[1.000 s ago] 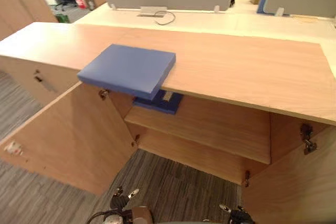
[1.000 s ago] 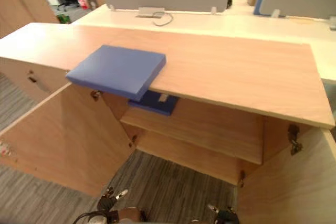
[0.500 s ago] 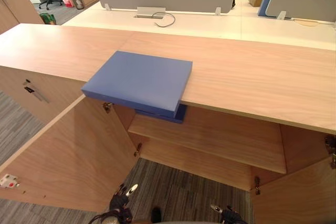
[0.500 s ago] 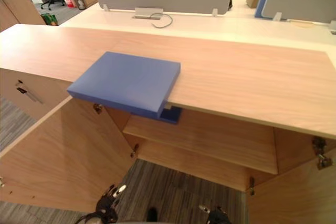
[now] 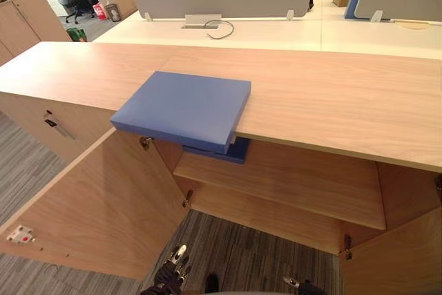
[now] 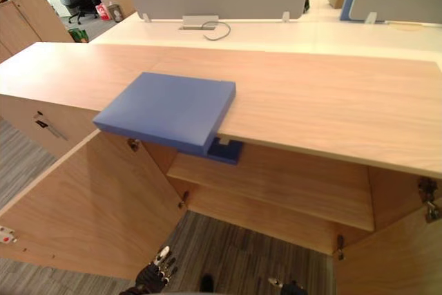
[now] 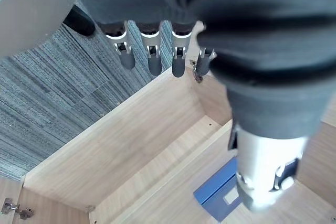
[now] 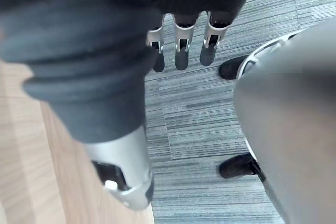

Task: Walk over to the cabinet, pick up the folder, carry it to the office cabinet, place the folder inside the office cabinet, then close the office cabinet door

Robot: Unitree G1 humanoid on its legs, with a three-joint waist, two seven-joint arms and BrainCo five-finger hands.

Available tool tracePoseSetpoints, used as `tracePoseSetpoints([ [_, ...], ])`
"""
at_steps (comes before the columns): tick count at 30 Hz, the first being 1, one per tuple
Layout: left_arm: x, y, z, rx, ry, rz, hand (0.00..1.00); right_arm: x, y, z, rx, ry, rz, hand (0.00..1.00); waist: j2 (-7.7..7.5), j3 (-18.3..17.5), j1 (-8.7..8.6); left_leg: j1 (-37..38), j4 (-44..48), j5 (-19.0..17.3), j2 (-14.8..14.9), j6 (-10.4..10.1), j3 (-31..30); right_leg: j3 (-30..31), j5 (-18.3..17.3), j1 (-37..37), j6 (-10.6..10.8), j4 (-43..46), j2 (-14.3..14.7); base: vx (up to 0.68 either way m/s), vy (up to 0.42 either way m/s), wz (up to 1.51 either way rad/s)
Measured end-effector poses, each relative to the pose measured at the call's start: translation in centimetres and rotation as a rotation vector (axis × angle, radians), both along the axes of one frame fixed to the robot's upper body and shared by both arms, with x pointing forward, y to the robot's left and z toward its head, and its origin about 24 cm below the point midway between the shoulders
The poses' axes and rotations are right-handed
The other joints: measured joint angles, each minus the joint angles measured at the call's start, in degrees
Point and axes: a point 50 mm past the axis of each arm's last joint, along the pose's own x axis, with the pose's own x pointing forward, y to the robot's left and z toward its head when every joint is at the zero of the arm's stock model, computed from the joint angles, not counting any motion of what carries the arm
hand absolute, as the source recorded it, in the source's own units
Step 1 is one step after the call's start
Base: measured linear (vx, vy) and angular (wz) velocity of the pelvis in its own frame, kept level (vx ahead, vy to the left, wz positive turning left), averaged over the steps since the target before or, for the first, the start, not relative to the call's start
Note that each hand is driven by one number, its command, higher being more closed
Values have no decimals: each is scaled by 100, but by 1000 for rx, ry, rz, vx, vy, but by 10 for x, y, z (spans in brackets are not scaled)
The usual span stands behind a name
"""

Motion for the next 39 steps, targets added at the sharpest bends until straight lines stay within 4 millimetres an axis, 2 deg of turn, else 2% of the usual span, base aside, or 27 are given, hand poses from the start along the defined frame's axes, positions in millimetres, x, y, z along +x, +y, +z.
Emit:
tracePoseSetpoints([
  [2, 8, 7, 14, 48, -64, 77, 0, 2, 2, 0, 4, 1, 7, 0, -46, -33, 36, -19, 1, 1, 8, 0, 2, -12, 5, 0, -7, -16, 12, 5, 7, 3],
  [4, 23, 18, 38, 182, -169, 139, 0, -1, 5, -1, 11, 11, 2, 0, -73, -51, 158, -26, 1, 12, 31, -5, -22, -66, 18, 25, -26, -18, 36, -6, 14, 11],
  [5, 28, 20, 46, 226, -200, 141, 0, -2, 6, -1, 11, 13, 2, 0, -84, -58, 191, -25, 1, 20, 33, -6, -38, -101, 19, 42, -29, -18, 41, -20, 8, 21],
  [7, 42, 25, 74, 355, -315, 140, 0, -10, 12, -4, 24, 35, 3, 0, -117, -124, 272, -49, 4, 61, 44, -12, -128, -181, 33, 76, -43, -7, 37, -29, 12, 22],
  [11, 75, 27, 177, 824, -732, 247, 0, -19, 18, -6, -4, 41, -3, 0, -161, -262, 394, -152, -1, 76, 134, -113, -153, -245, 110, 0, -97, 89, 91, -98, 38, 6],
  [12, 77, 28, 188, 895, -777, 276, 0, -20, 18, -6, -7, 38, -14, 0, -156, -282, 397, -145, -2, 60, 148, -109, -132, -231, 134, 4, -106, 80, 101, -107, 47, -13],
  [13, 81, 29, 210, 1032, -864, 328, 0, -22, 19, -6, -16, 31, -26, 0, -167, -315, 404, -134, -3, 21, 172, -84, -72, -179, 161, -1, -113, 66, 117, -87, 41, -13],
  [16, 81, 26, 248, 1270, -1048, 381, 0, -24, 18, -6, -28, 24, -33, 0, -165, -385, 377, -158, -4, 20, 208, -87, 27, -136, 225, -75, -125, -38, 171, -135, 54, -9],
  [18, 77, 23, 260, 1351, -1111, 408, 0, -26, 16, -6, -32, 23, -49, 0, -170, -405, 344, -166, -5, 30, 207, -100, 47, -134, 220, -96, -165, -61, 171, -70, 43, 1],
  [21, 73, 25, 265, 1449, -1116, 453, 0, -28, 17, -7, -28, 24, -76, 0, -198, -424, 336, -200, -4, 110, 214, -100, 56, -126, 226, -111, -162, -71, 181, -37, 39, 4],
  [24, 73, 26, 266, 1458, -1111, 472, 0, -30, 19, -7, -23, 27, -92, 0, -251, -434, 338, -260, -3, 168, 214, -123, 70, -101, 266, -166, -123, -89, 194, 6, 16, -2],
  [27, 74, 19, 265, 1466, -1136, 436, 0, -32, 23, -8, -10, 38, -93, 0, -351, -512, 338, -254, -2, 193, 217, -75, 152, -22, 294, -163, -111, -122, 194, 40, 14, -12],
  [31, 82, 5, 263, 1537, -1229, 270, 0, -32, 25, -8, -5, 38, -92, 0, -379, -534, 315, -237, -1, 194, 254, -73, 237, 43, 298, -174, -119, -128, 211, 14, 8, -10],
  [33, 91, 0, 254, 1599, -1261, 120, 0, -33, 25, -9, -6, 39, -90, 0, -355, -574, 307, -189, -5, 189, 296, -75, 291, 100, 303, -164, -144, -135, 241, -22, 6, -13],
  [35, 107, 8, 235, 1721, -1222, -73, 0, -28, 26, -8, -5, 27, -68, 0, -314, -535, 262, -41, -8, 163, 362, -81, 336, 141, 287, -57, -195, -156, 295, -50, -12, -16],
  [39, 116, 15, 225, 1803, -1180, -180, 0, -25, 26, -7, -3, 12, -38, 0, -306, -540, 184, -46, -8, 91, 451, -121, 337, 143, 268, -52, -276, -223, 366, -54, -7, -4],
])
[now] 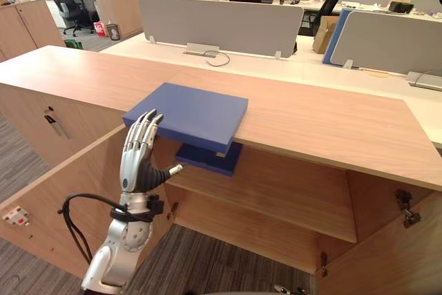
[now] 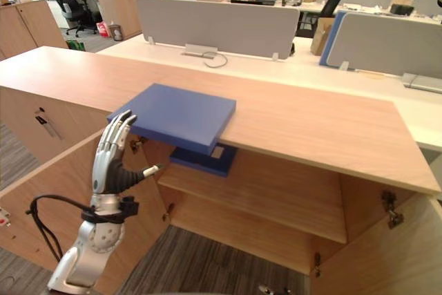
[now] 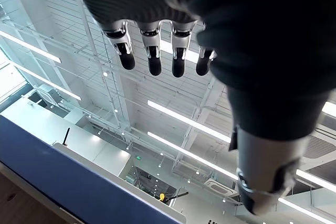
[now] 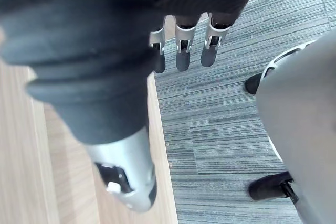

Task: Walk over to the cabinet, pick up the folder, carry it to the office cabinet, place the folder inside the office cabinet, then close the office cabinet door

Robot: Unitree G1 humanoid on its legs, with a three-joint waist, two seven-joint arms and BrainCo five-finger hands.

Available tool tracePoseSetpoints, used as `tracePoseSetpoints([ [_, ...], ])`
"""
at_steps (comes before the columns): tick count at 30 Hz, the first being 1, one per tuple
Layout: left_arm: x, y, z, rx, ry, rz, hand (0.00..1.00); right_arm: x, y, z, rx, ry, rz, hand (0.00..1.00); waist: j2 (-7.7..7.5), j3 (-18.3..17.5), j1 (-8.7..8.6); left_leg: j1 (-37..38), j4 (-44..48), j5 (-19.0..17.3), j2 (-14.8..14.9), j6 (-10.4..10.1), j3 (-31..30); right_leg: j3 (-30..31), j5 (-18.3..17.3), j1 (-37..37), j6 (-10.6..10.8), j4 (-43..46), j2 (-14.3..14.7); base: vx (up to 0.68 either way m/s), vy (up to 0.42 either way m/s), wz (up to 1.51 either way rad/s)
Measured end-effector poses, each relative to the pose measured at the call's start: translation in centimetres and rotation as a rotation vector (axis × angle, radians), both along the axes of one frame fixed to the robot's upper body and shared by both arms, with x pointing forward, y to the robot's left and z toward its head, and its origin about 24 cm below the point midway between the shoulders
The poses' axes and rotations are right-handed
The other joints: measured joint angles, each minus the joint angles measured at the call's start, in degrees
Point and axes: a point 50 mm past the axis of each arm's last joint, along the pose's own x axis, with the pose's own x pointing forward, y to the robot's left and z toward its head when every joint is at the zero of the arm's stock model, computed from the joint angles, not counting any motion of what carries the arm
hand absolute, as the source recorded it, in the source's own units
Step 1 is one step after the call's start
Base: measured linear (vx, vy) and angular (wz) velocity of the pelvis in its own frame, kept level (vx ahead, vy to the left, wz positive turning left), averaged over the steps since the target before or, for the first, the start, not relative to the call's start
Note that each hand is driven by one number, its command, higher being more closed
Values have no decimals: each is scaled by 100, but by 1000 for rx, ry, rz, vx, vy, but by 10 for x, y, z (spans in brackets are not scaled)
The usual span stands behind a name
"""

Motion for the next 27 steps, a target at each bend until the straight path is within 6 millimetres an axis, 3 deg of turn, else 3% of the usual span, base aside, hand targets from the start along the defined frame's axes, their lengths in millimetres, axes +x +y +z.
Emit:
tracePoseSetpoints([
  [13, 25, 17, -2, 289, 18, 45, 0, 10, 1, 1, 14, -28, 18, 0, -11, 73, -62, 121, 3, -51, -48, -39, 72, 47, -22, 162, -25, -112, 17, 39, 3, -3],
  [27, 59, 16, 3, 449, 25, 38, 0, 15, 1, 2, 15, -35, 23, 0, 33, 105, -170, 223, 1, -126, 67, -132, 142, 161, -71, 205, -107, -115, 105, -12, 2, -4],
])
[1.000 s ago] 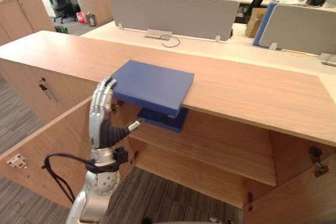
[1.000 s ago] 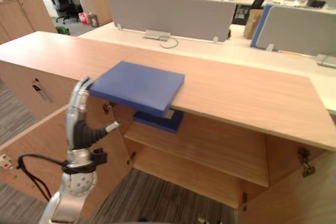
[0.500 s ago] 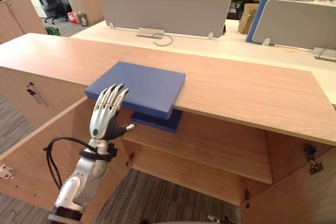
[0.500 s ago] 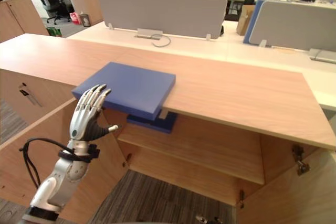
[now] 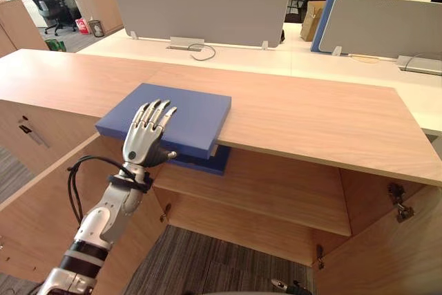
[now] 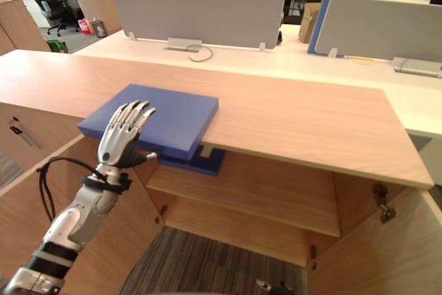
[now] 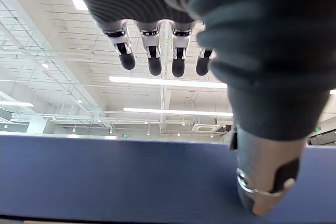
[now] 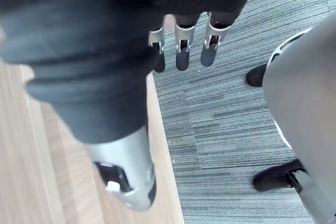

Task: Walk over to the cabinet, pick up the folder, carry it to the office cabinet, place the folder inside the office cabinet, then close the office cabinet door

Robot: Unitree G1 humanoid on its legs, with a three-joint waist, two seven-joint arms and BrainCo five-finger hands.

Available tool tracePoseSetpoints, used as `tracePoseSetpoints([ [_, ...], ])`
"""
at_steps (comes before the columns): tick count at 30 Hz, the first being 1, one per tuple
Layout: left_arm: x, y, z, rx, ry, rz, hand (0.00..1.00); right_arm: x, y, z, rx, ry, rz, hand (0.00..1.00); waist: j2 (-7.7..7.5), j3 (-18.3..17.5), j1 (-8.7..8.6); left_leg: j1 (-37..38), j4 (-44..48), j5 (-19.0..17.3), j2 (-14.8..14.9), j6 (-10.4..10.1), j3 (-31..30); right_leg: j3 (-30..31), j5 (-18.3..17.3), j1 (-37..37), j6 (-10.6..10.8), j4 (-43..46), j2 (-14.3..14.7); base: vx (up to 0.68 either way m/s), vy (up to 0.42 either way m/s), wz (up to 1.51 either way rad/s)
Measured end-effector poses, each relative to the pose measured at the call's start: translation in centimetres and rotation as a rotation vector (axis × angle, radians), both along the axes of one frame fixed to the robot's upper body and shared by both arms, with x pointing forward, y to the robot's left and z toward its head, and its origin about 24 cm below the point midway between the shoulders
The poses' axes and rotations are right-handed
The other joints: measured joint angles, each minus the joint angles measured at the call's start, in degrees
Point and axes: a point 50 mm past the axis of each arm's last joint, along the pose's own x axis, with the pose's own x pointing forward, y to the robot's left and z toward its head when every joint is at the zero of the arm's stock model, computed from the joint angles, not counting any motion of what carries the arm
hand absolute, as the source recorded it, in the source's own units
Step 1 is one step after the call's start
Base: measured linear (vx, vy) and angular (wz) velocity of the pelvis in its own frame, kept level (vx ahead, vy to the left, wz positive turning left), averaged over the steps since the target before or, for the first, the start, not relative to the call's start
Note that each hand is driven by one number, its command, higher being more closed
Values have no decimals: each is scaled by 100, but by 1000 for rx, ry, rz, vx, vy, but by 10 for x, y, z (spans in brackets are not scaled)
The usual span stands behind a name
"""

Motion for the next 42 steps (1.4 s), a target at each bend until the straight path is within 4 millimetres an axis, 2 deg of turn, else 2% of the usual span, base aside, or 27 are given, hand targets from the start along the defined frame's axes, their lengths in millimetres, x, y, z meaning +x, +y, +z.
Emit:
tracePoseSetpoints([
  [11, 12, 6, -11, 68, 94, 22, 0, 2, 0, 0, 2, -3, 1, 0, 22, 19, -59, 84, 0, -33, 19, -6, 127, 76, -1, 27, -1, 2, 5, -17, 13, -4],
  [20, 15, 10, -18, 83, 150, 42, 0, 2, 0, 0, 5, -4, 2, 0, 18, 25, -61, 85, 0, -58, 12, -12, 146, 83, -2, 26, 0, -9, -5, -4, 2, 0],
  [21, 15, 11, -20, 86, 161, 47, 100, 3, 0, 0, 7, -5, 3, 0, 17, 26, -62, 85, 0, -59, 13, -13, 151, 94, -2, 26, 0, -10, -5, 0, 0, 0],
  [38, 20, 17, -13, 0, 119, 108, 100, 1, 1, 0, 35, -10, -68, 0, 12, 34, -95, 172, -1, -87, 22, -10, 239, 161, -3, 67, 3, 1, -15, -17, 11, -2],
  [42, 18, 15, -14, -103, 111, 142, 100, 1, 1, 0, 36, -10, -70, 0, 9, 35, -109, 175, -1, -91, 22, -13, 251, 165, -3, 68, 3, -1, -16, 0, 0, 0],
])
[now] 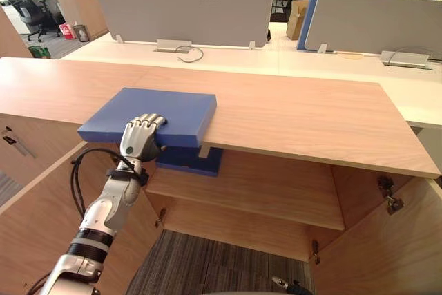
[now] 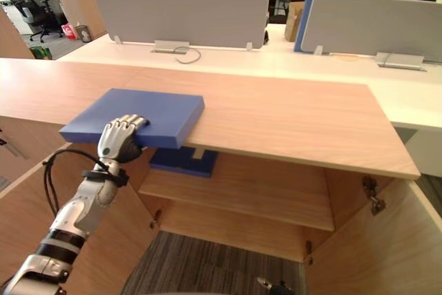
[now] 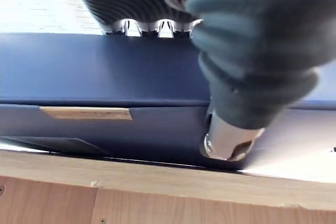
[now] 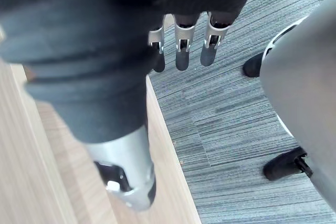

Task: Walk over to the cabinet, pick up the folder, carry it to the office cabinet, place the folder inside the office cabinet, then close the office cabinet door

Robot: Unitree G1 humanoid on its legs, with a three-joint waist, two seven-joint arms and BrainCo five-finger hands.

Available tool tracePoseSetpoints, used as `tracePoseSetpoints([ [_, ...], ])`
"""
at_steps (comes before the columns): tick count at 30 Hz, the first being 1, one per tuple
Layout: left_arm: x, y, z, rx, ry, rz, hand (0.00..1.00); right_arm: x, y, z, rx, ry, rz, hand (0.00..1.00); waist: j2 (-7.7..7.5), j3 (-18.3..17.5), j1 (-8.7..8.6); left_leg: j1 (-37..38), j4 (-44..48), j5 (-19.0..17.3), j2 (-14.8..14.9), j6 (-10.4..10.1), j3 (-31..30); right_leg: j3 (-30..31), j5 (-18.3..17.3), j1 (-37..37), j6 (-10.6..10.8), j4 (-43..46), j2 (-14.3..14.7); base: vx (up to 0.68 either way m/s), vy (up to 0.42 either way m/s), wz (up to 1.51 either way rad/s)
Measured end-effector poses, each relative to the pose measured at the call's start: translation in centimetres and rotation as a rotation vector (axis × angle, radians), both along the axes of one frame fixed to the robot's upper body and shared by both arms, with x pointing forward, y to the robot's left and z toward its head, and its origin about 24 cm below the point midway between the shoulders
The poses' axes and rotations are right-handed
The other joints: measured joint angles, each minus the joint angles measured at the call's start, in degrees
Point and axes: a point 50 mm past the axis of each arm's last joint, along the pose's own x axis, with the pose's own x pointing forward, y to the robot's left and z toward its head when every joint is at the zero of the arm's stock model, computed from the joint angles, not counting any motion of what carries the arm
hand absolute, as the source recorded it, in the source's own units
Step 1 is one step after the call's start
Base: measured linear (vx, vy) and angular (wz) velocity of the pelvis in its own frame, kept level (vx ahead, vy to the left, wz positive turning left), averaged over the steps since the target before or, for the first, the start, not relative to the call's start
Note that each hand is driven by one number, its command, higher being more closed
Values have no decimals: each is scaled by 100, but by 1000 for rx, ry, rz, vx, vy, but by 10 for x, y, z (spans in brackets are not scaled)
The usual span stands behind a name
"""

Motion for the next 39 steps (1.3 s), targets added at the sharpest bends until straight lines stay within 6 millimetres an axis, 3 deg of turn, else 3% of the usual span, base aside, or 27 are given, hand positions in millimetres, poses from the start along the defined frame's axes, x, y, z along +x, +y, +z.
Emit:
tracePoseSetpoints([
  [2, -6, -3, 0, -122, -9, 28, 100, 0, 0, 0, 0, 0, -6, 0, 0, 1, -25, 0, 0, -2, -1, 0, 1, 2, 0, -1, 0, -1, -1, 0, 0, 0],
  [5, -24, -8, 17, -396, -67, -23, 100, -4, -1, -1, 2, 7, -24, 0, -1, 3, -7, 6, 0, -3, 1, 0, -1, 2, 0, 5, 0, -1, 1, 0, 0, 0],
  [7, -40, -13, 36, -670, -118, -171, 100, -9, -3, -1, 4, 21, -35, 0, -8, 7, 69, 16, 0, -4, -1, 0, -11, 1, 0, 18, 0, 4, 0, 0, 0, 0],
  [10, -64, -19, 48, -1095, -137, -415, 100, -13, -3, -2, 17, 23, -48, 0, -8, -12, 90, -2, 0, 6, 7, 3, -21, 19, 1, -4, 2, 37, -38, 0, 0, 1],
  [11, -77, -29, 45, -1312, -104, -536, 100, -13, -3, -2, 21, 21, -47, 0, -11, -8, 92, -12, -1, 14, 12, 9, -23, 20, 1, -27, 2, 69, -42, 0, 0, 0],
  [13, -87, -41, 31, -1491, -26, -602, 100, -13, -4, -2, 23, 20, -46, 0, -9, -17, 101, -67, -1, 30, 15, 9, -28, 23, 1, -104, 2, 123, -43, -15, 6, 1],
  [17, -96, -43, -2, -1685, 129, -542, 100, -10, -3, -1, 25, 11, -44, 0, -30, 32, 94, -108, -1, 41, 23, -16, -62, 2, 3, -168, 13, 135, -2, -66, 19, 1],
  [23, -100, -38, -9, -1849, 102, -514, 100, -14, -5, -2, 21, 22, -46, 0, -88, -19, 155, -313, 2, 141, 11, 42, -85, 14, 46, -343, 44, 145, -16, -13, 18, 4],
  [26, -105, -36, -11, -1921, 88, -516, 100, -6, 3, 0, 32, -23, -22, 0, -186, -36, 172, -318, 7, 157, 32, 57, -73, 15, 48, -354, 45, 150, -17, -3, 1, -1],
  [29, -120, -35, -8, -1958, 62, -510, 100, 38, 12, 31, 15, -341, -26, 0, -177, -31, 80, -320, 9, 174, 80, 51, -33, 20, 50, -418, 45, 231, -3, -37, 2, -6],
  [31, -125, -36, -4, -1944, 64, -521, 100, 76, 8, 75, -45, -623, -38, 0, -156, -40, 54, -318, 6, 181, 103, 43, -25, 25, 56, -440, 36, 268, 13, -75, 1, -1],
  [32, -126, -37, -2, -1936, 64, -528, 100, 84, 4, 86, -65, -684, -55, 0, -152, -39, 54, -319, 5, 177, 102, 40, -26, 23, 57, -445, 35, 274, 14, -93, 12, 1],
  [37, -132, -27, 14, -1830, 16, -550, 100, 123, -35, 179, -241, -1124, -257, 0, -117, -53, 53, -433, 5, 155, 103, 30, 31, 94, 118, -612, 59, 265, 26, -79, 29, -6],
  [39, -133, -22, 18, -1777, 9, -543, 100, 125, -45, 195, -275, -1204, -304, 0, -116, -61, 52, -420, 7, 165, 91, 27, 71, 148, 151, -612, 71, 238, 17, -11, 19, -14],
])
